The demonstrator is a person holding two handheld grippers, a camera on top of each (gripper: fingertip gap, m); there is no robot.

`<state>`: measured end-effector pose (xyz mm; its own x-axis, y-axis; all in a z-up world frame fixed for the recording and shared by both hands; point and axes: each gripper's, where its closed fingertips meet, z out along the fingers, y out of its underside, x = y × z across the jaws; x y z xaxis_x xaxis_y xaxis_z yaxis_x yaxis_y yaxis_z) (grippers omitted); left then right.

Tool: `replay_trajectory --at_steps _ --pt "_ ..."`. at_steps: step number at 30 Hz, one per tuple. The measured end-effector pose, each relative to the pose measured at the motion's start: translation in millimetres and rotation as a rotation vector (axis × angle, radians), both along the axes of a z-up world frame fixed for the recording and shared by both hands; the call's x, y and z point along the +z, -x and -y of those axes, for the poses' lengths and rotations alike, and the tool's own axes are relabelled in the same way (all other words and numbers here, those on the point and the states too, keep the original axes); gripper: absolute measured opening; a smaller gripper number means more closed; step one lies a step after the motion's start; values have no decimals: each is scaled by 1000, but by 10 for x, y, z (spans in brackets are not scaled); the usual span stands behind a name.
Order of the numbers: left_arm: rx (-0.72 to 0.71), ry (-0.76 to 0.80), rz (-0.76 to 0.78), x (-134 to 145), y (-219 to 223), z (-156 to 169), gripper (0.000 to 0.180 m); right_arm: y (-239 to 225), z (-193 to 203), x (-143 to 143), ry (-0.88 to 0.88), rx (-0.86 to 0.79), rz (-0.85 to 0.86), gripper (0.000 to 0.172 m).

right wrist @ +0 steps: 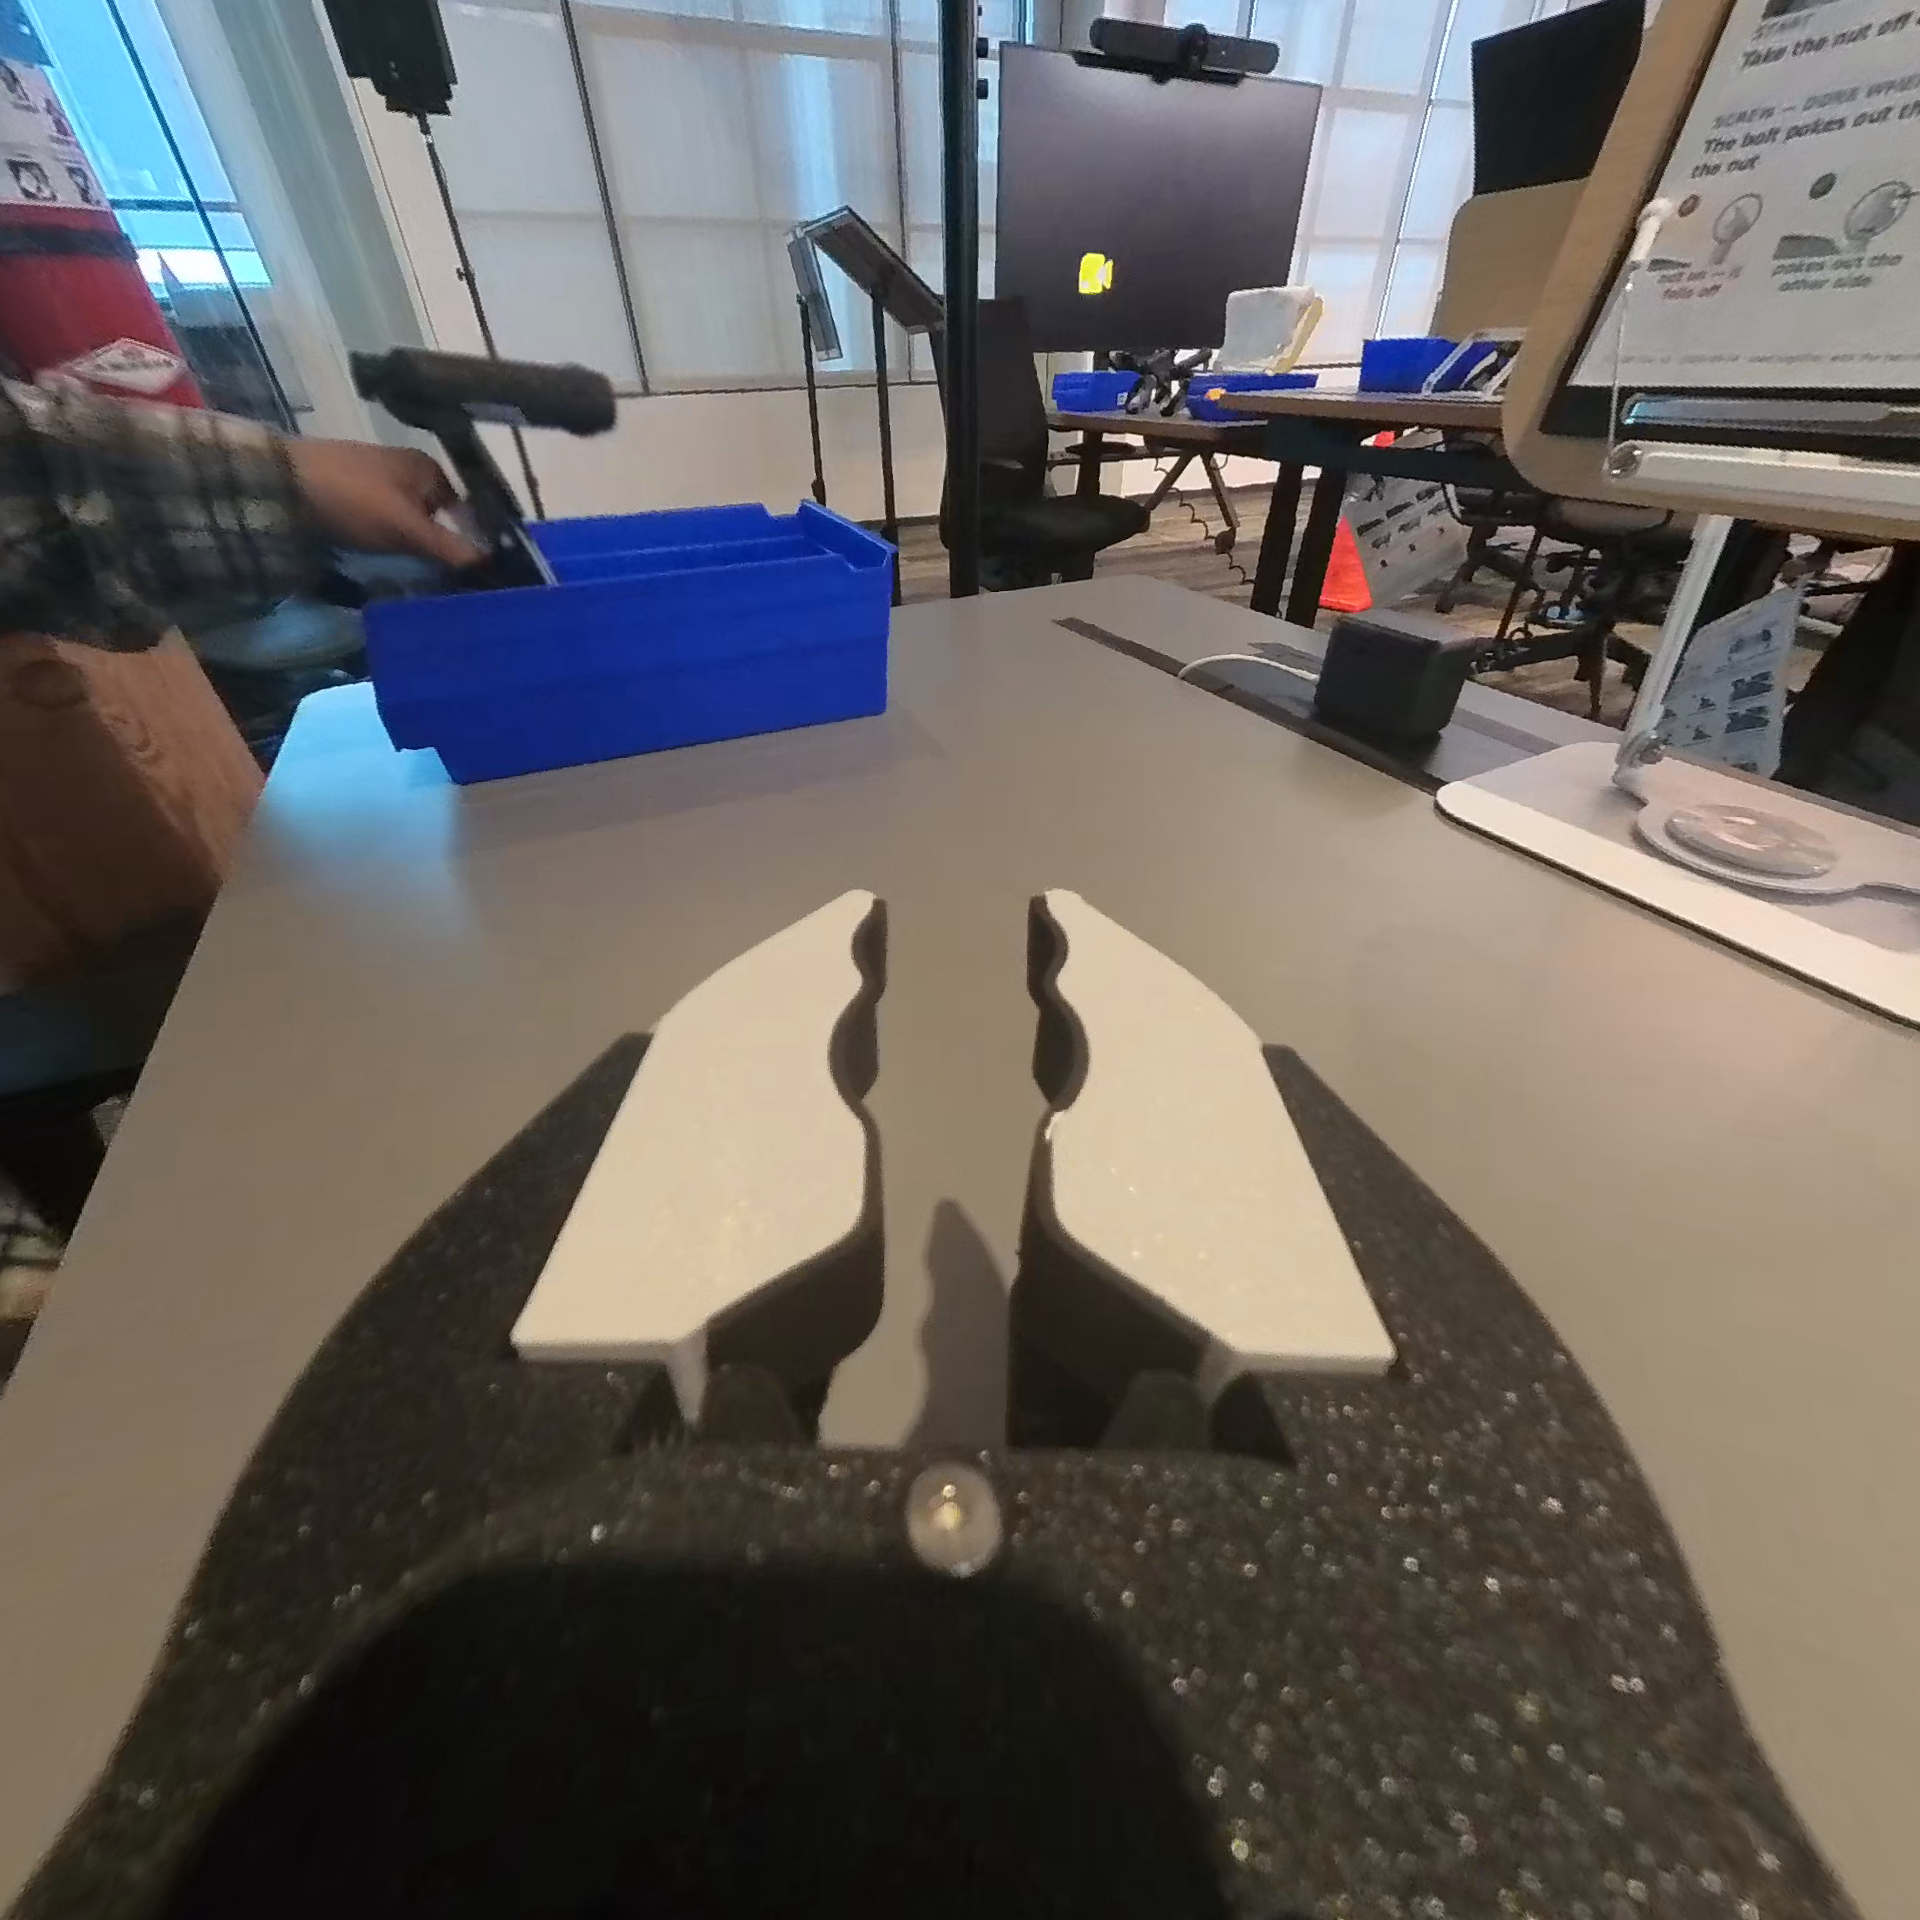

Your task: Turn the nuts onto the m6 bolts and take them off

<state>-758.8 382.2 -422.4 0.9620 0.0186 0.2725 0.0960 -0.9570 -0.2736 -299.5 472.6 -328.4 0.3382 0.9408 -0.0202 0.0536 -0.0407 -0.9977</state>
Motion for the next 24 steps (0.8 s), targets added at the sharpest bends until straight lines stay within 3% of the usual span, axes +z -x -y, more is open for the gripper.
replay_trajectory --at_steps 2,5,7,10,12,16,20,24 --pt "0 -175 76 392 -100 -145 5 -27 -3 23 5 -8 -21 25" --pt "-79 -513 227 1289 -563 -389 5 -64 -4 154 12 -18 -80 29" --pt "-204 -710 307 1835 -1108 -472 5 -80 14 428 26 -15 -185 40" --pt "-434 -943 427 2312 -2143 -479 5 -52 93 1037 44 17 -384 69" --pt "-570 -1047 531 2410 -2838 -431 5 50 191 1380 48 72 -440 84" --pt "-736 -1120 794 2338 -3834 -344 4 229 320 1690 27 165 -368 87" --pt "-779 -1103 960 2188 -4247 -366 4 255 284 1617 19 158 -238 87" --pt "-812 -1107 994 2117 -4382 -372 4 286 216 1446 45 154 -155 87"
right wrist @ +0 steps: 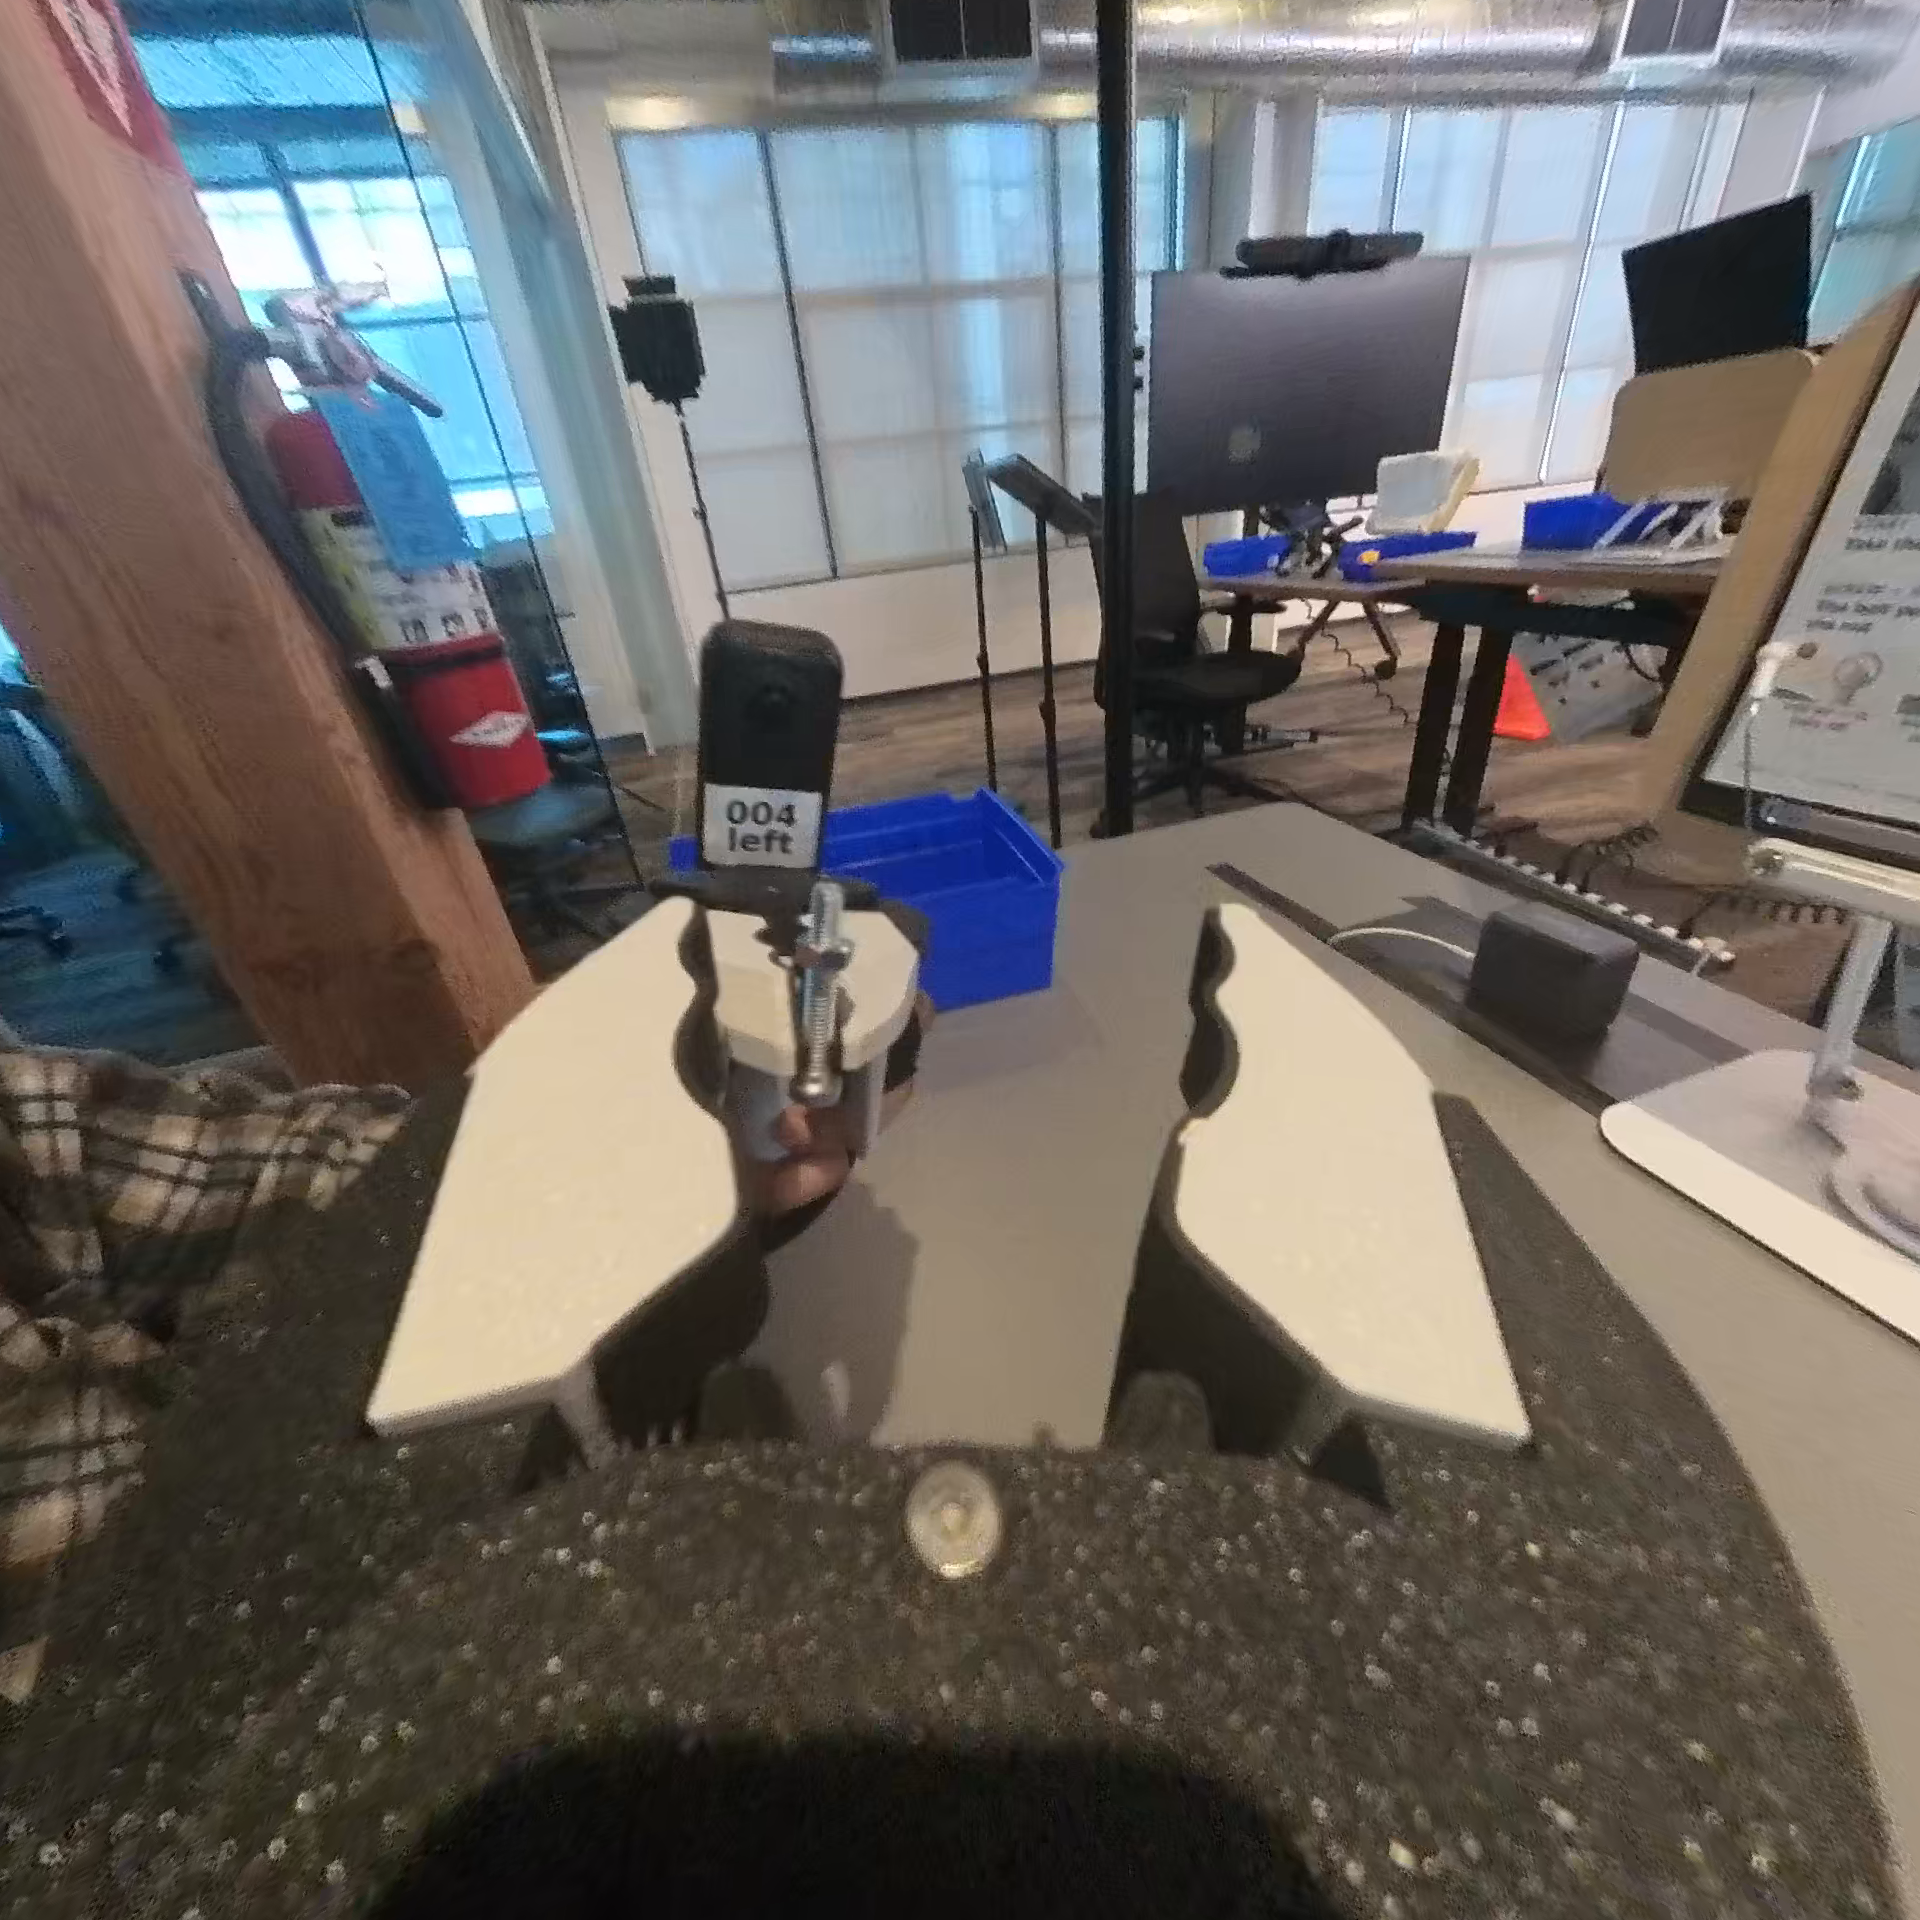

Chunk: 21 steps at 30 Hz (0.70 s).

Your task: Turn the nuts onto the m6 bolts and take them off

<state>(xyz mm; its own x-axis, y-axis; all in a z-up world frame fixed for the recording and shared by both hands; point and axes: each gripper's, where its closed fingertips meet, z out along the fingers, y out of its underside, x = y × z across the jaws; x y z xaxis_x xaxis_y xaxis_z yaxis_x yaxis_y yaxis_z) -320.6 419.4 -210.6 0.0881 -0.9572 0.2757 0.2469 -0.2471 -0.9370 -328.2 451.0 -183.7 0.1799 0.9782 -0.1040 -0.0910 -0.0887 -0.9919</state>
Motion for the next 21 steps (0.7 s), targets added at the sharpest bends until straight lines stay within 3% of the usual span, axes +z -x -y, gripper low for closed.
replay_trajectory --at_steps 8,13,17,21 --pt "-33 -50 18 -62 -35 29 4 -107 -158 -105 31 -16 7 83" --pt "-44 -62 69 -41 -21 35 4 116 -79 -211 26 41 73 89" --pt "-26 -76 74 -44 55 20 4 -60 -169 -109 40 6 -1 83" --pt "-38 -67 81 -52 27 14 4 177 10 -80 35 98 14 86"
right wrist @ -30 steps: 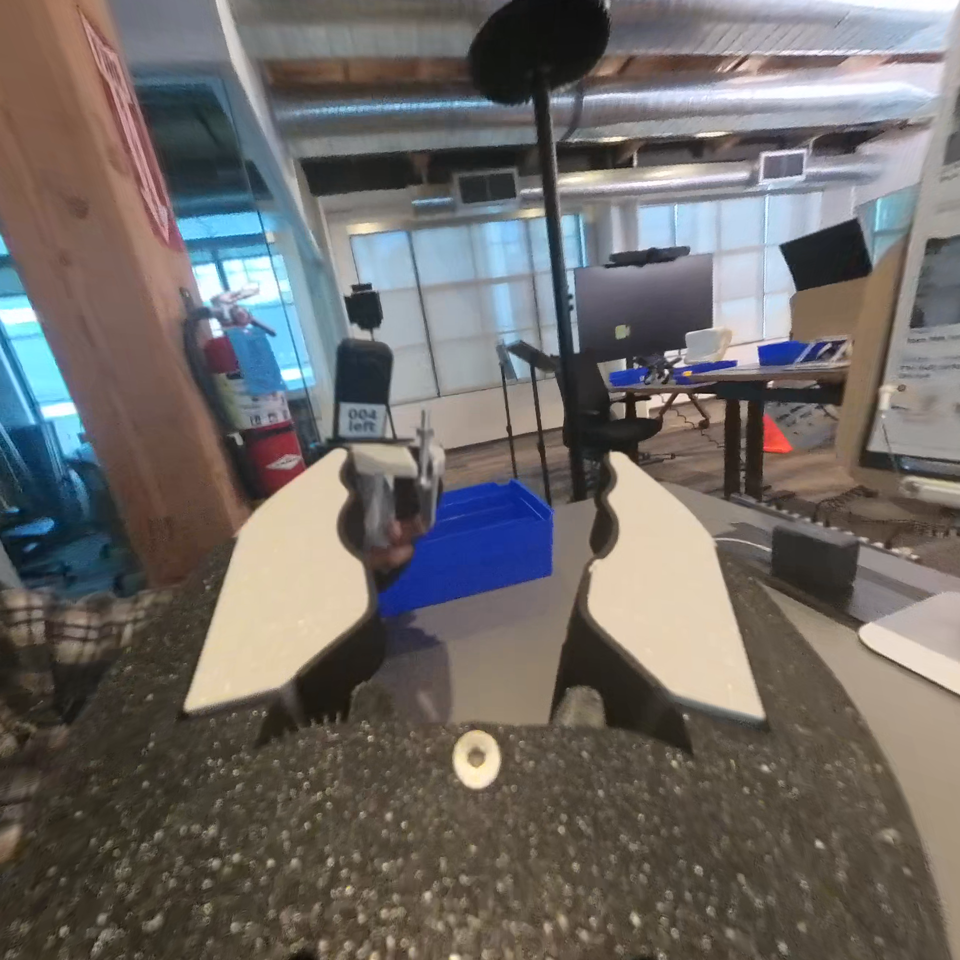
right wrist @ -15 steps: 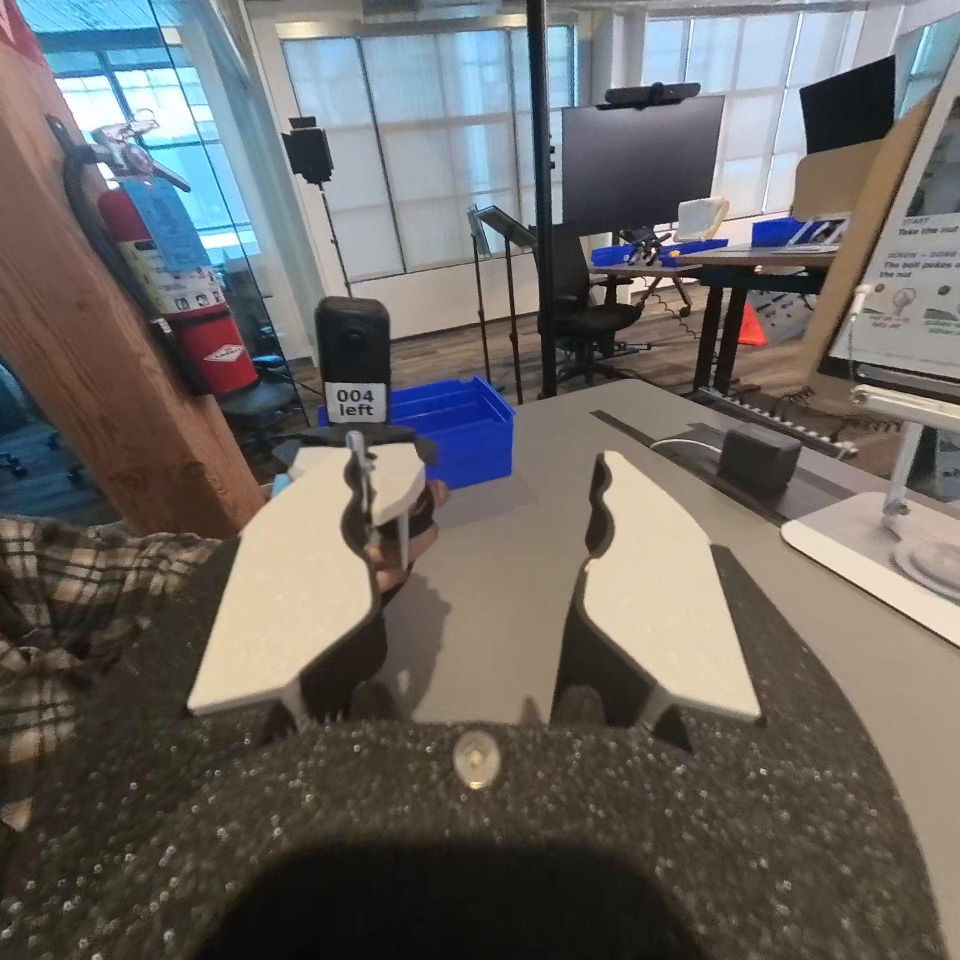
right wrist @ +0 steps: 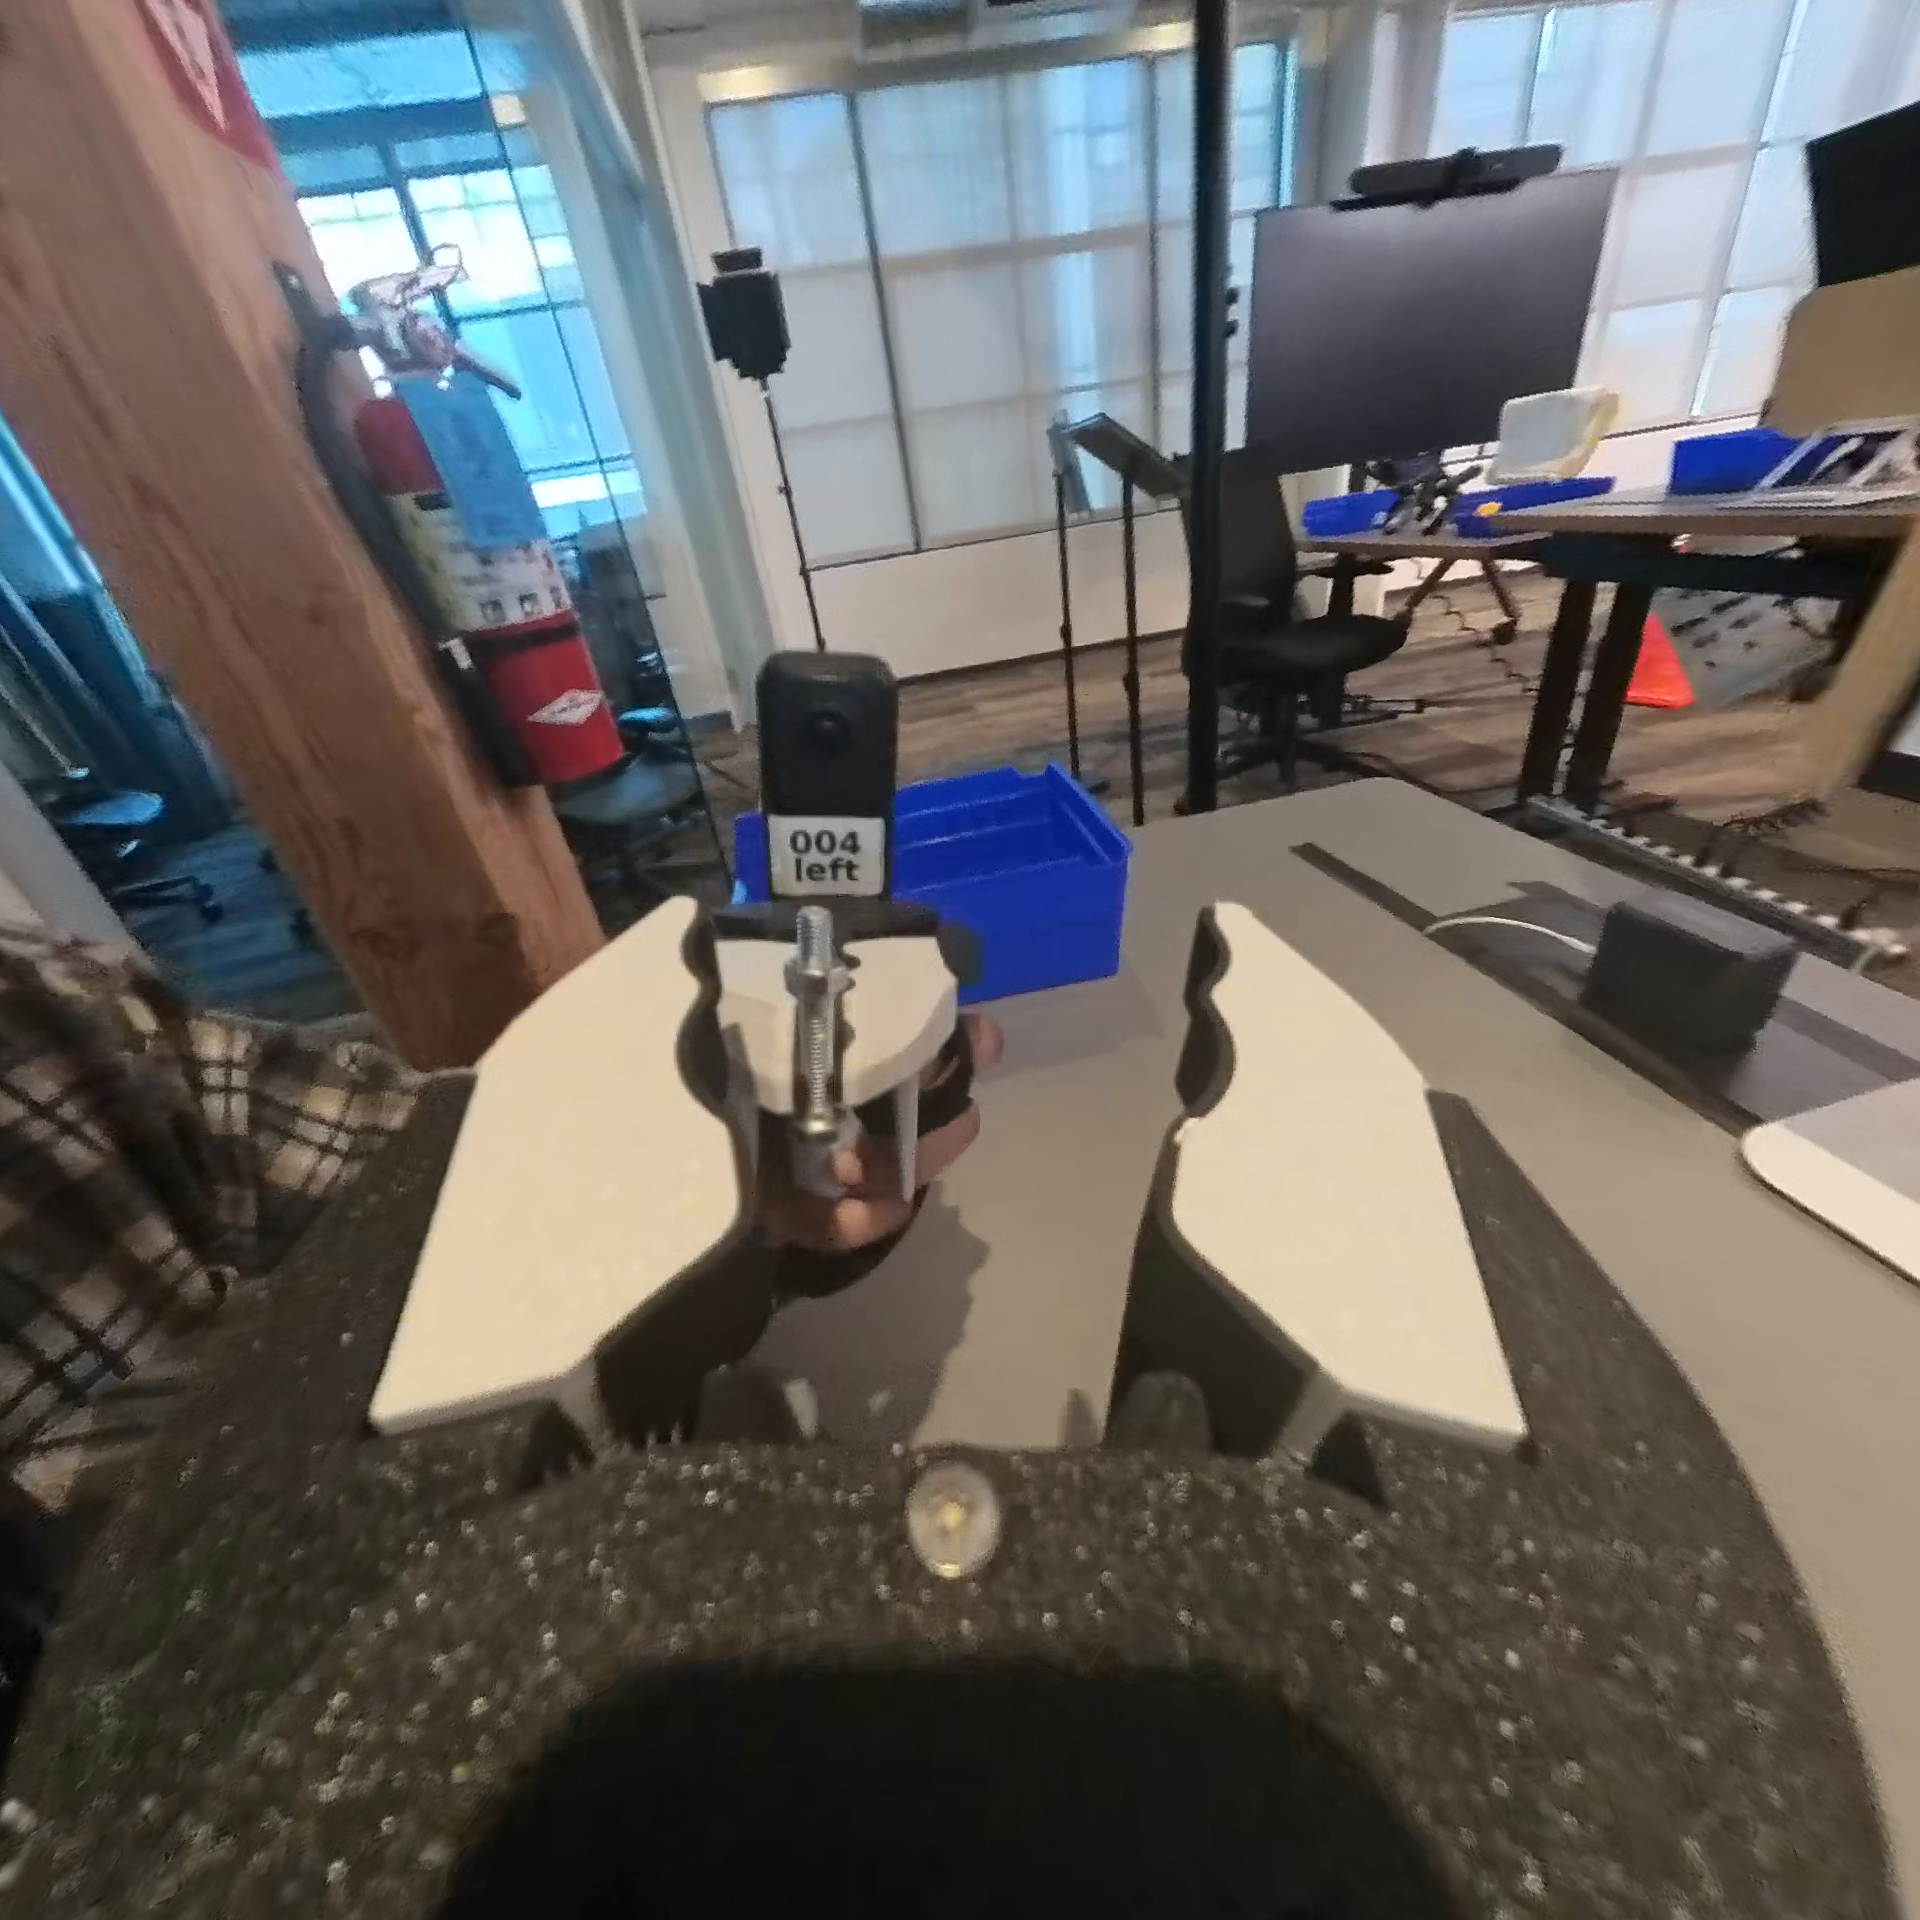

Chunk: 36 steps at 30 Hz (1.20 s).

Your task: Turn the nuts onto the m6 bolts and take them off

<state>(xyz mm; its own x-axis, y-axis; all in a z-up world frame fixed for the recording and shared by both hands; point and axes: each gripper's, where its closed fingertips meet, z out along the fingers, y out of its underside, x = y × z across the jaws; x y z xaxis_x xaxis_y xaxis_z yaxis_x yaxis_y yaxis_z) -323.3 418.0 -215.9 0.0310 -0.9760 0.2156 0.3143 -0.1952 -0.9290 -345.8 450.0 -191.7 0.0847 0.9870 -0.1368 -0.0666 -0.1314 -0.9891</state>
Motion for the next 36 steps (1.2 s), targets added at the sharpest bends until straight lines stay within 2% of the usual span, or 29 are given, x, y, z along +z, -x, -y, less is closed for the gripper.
replay_trajectory --at_steps 3,5,9,11,12,15,18,21,23,27,30,31,32,34,36 --pt "23 -26 -2 17 19 24 5 -41 -120 -70 -1 -38 31 91" --pt "25 -29 20 39 64 25 4 -149 -196 -63 25 -59 11 85" --pt "22 -29 25 57 55 18 4 31 9 8 13 32 -8 88" --pt "18 -38 33 73 48 46 4 52 -36 -51 -6 3 37 87" --pt "26 -39 32 71 55 43 4 -2 -95 -67 -3 -19 43 93" --pt "31 -37 43 77 100 30 4 -155 -165 22 36 -30 -26 86" --pt "21 -37 42 85 67 31 4 47 24 24 7 41 1 87" --pt "29 -48 30 70 51 53 4 -6 -86 -29 2 4 25 91" --pt "25 -48 46 84 94 55 4 -127 -173 -20 34 -20 -1 85" --pt "20 -49 41 93 69 51 4 50 10 48 17 53 -14 85" --pt "27 -47 39 69 77 57 4 -10 -91 -10 37 30 1 88" --pt "23 -43 49 75 100 57 4 -84 -155 -13 53 5 -13 80" --pt "24 -42 57 87 119 51 4 -132 -184 22 63 -4 -46 82" --pt "29 -47 52 97 111 40 4 -70 -61 115 70 59 -92 82" --pt "19 -51 48 90 77 62 4 78 61 90 34 98 -50 84"
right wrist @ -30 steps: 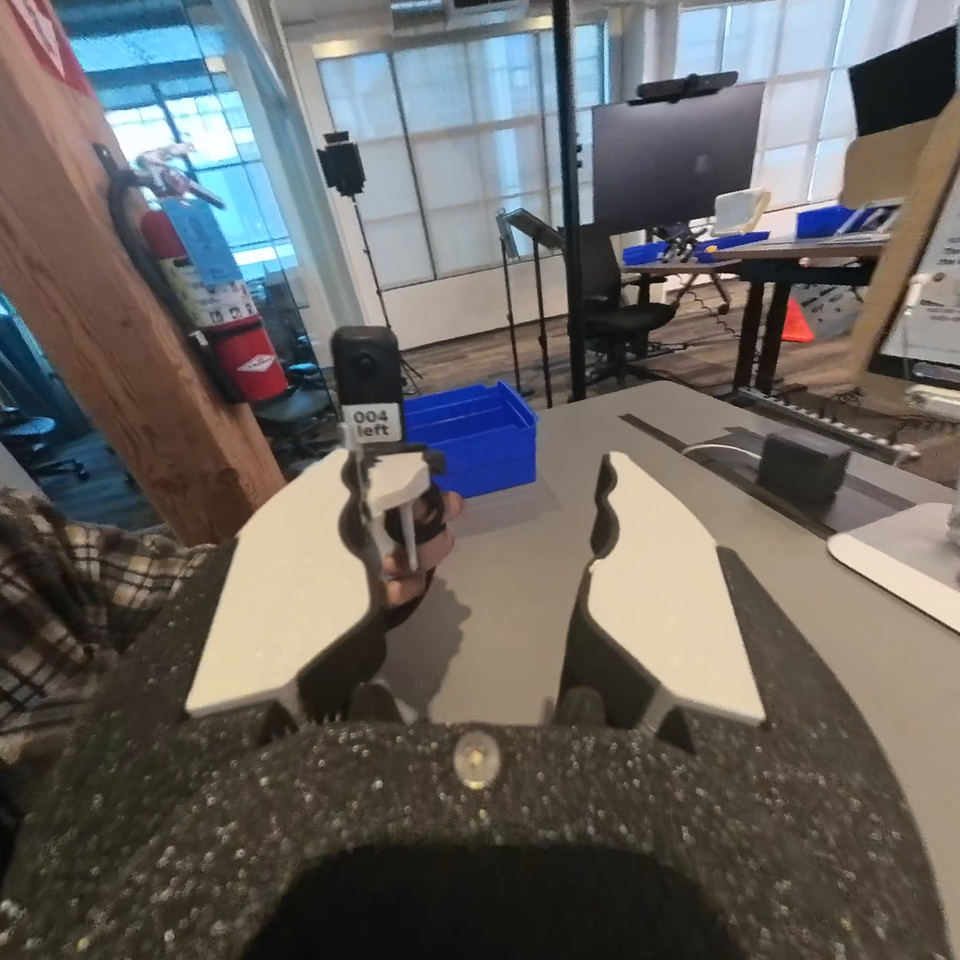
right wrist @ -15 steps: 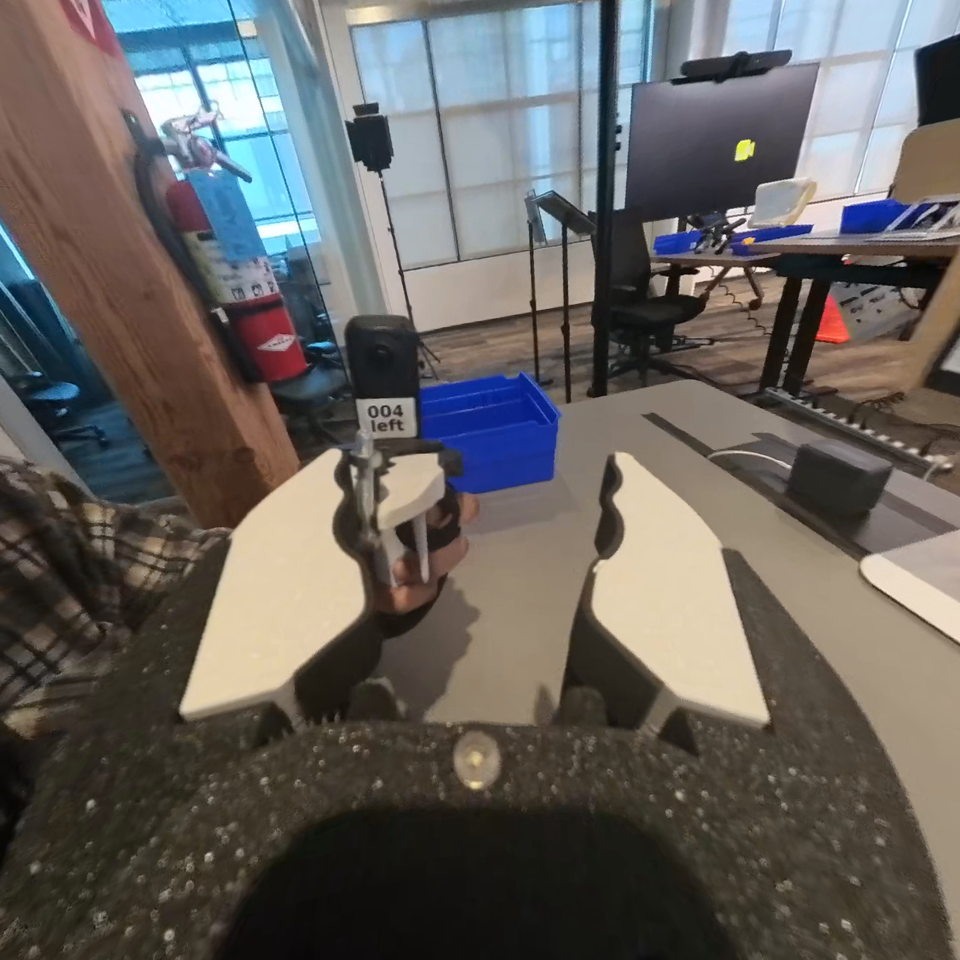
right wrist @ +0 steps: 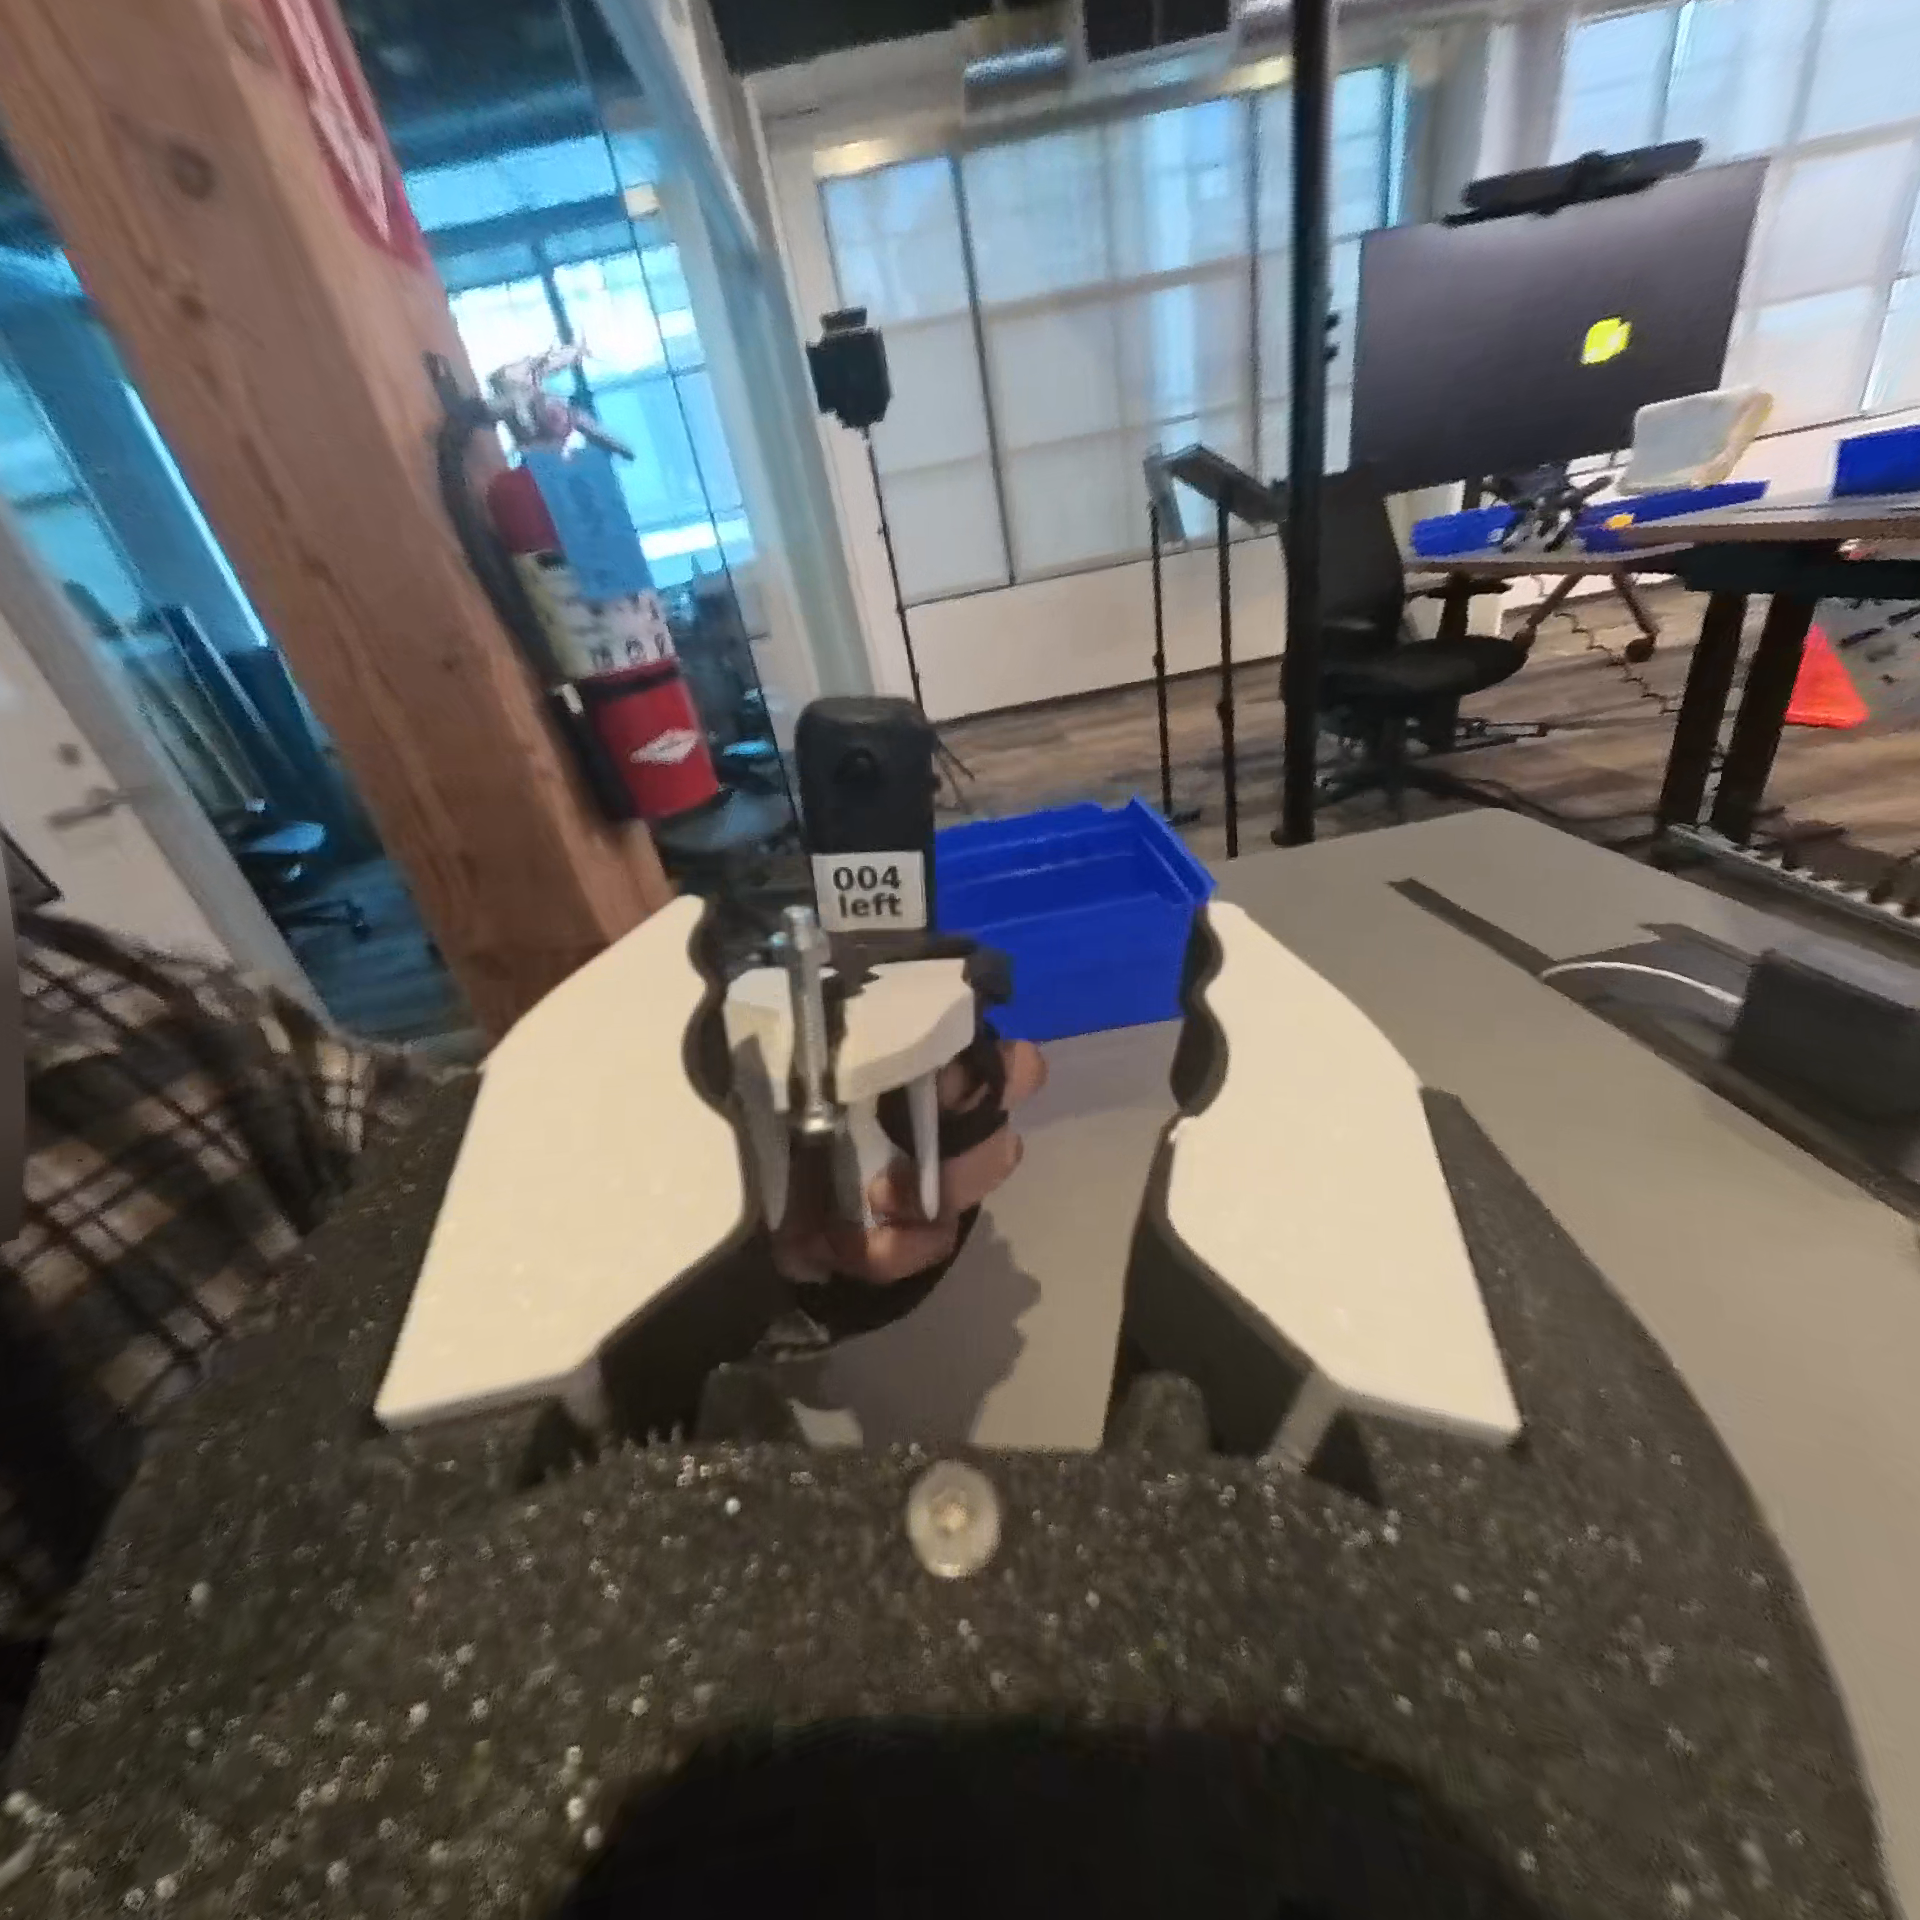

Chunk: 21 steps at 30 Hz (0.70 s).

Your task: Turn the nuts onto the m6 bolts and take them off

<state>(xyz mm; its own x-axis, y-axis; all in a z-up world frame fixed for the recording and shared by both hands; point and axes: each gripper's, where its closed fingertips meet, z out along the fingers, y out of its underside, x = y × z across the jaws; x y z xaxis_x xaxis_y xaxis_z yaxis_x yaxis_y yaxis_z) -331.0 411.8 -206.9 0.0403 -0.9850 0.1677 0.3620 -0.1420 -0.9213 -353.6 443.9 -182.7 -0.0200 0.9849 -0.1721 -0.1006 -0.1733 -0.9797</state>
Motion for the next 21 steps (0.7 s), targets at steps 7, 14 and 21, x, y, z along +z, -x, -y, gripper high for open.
replay_trajectory --at_steps 7,14,21 --pt "13 3 2 -4 39 -21 4 -162 -120 13 25 -35 -28 80" --pt "12 -5 0 -13 45 -6 4 -189 -216 -64 4 -82 19 77" --pt "5 -5 -11 -41 -8 11 4 -72 -100 -57 -57 -57 60 83"
